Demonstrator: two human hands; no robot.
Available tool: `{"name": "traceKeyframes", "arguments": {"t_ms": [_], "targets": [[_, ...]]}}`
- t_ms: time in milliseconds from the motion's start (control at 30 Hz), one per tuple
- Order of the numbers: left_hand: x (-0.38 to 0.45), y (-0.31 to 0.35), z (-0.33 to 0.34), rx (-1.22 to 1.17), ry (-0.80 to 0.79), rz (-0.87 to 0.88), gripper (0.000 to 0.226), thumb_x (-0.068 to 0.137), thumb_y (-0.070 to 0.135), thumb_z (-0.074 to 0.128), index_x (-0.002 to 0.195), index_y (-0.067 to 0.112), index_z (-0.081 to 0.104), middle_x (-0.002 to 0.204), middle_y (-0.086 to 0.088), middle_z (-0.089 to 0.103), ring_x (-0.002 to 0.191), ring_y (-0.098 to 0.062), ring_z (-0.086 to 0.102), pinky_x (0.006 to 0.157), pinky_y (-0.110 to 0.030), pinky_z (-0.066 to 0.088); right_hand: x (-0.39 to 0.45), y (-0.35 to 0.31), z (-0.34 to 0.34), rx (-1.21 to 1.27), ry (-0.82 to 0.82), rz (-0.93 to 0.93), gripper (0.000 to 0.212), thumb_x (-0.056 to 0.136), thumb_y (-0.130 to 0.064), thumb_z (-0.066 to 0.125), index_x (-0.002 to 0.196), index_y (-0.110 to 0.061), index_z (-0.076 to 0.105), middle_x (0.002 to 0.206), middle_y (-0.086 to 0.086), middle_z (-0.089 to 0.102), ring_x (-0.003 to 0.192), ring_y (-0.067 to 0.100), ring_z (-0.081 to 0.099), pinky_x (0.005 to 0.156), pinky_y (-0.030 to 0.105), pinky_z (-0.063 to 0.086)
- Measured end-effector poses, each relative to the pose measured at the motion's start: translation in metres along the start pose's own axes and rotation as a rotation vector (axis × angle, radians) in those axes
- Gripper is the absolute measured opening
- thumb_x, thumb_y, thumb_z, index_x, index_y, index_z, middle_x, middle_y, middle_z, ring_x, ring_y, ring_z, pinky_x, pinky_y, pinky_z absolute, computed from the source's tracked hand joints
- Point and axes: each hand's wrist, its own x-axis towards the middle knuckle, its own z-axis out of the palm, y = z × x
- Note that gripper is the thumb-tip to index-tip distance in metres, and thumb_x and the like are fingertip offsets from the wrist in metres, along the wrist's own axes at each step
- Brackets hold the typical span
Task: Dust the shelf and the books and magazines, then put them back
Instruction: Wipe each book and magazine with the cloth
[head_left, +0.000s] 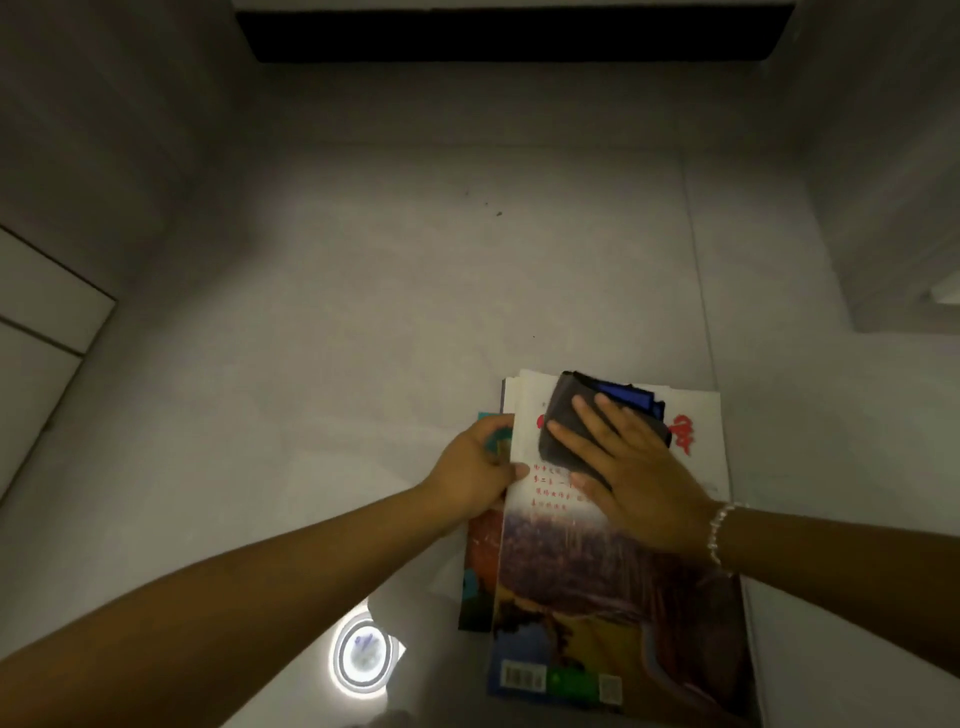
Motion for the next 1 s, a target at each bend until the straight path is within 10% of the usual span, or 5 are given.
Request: {"name": "traceKeyframes", "arguments": {"t_ms": [167,400,601,767,1001], "targets": [[0.005,-0.002,0.003,0.016,0.068,-0.016,0.023,0.089,0.004,0.062,0.103,0.018,0.051,0.117,-0.005,0.062,0.107,-0.027,0.062,0.068,-0.033,0.059,0.027,0.01,-0.019,0.016,0.017,0.202,0.072,0.083,-0.056,-0.006,0.148,-0.029,0.009,0.158,0.008,0.009,0.146,0.029,0.003,0.11,0.034,-0.011],[0.004,-0.003,0.001,-0.062,0.076,-0.025,0.024,0.088,0.001,0.063,0.096,0.021,0.052,0.094,0.001,0.062,0.085,-0.017,0.064,0.069,-0.032,0.06,0.03,-0.017,-0.013,-0.013,-0.087,-0.115,0.068,0.081,-0.062,-0.023,0.142,-0.038,-0.005,0.151,-0.008,-0.011,0.141,0.015,-0.016,0.112,0.032,-0.015],[0.005,-0.002,0.001,0.006,0.079,-0.024,0.023,0.087,0.004,0.065,0.098,0.018,0.051,0.099,0.005,0.059,0.092,-0.018,0.062,0.063,-0.025,0.056,0.052,-0.014,-0.024,-0.091,-0.068,0.143,0.055,0.097,-0.048,0.001,0.15,-0.034,-0.001,0.159,0.004,-0.006,0.146,0.025,-0.01,0.113,0.035,-0.013],[0.004,0.0,0.0,-0.108,0.057,-0.071,0.025,0.086,0.0,0.064,0.095,0.019,0.051,0.093,-0.001,0.063,0.08,-0.016,0.065,0.06,-0.027,0.059,0.047,-0.027,-0.021,-0.05,-0.12,-0.106,0.063,0.083,-0.054,-0.012,0.145,-0.039,-0.008,0.148,-0.009,-0.019,0.137,0.01,-0.02,0.111,0.031,-0.017],[0.002,0.002,0.004,-0.01,0.093,-0.115,0.019,0.088,0.005,0.063,0.095,0.016,0.049,0.104,0.0,0.06,0.104,-0.03,0.065,0.058,-0.026,0.057,0.05,0.012,-0.029,-0.169,-0.092,0.207,0.052,0.101,-0.04,0.01,0.15,-0.029,0.0,0.159,0.008,0.0,0.146,0.028,-0.001,0.113,0.037,-0.008]]}}
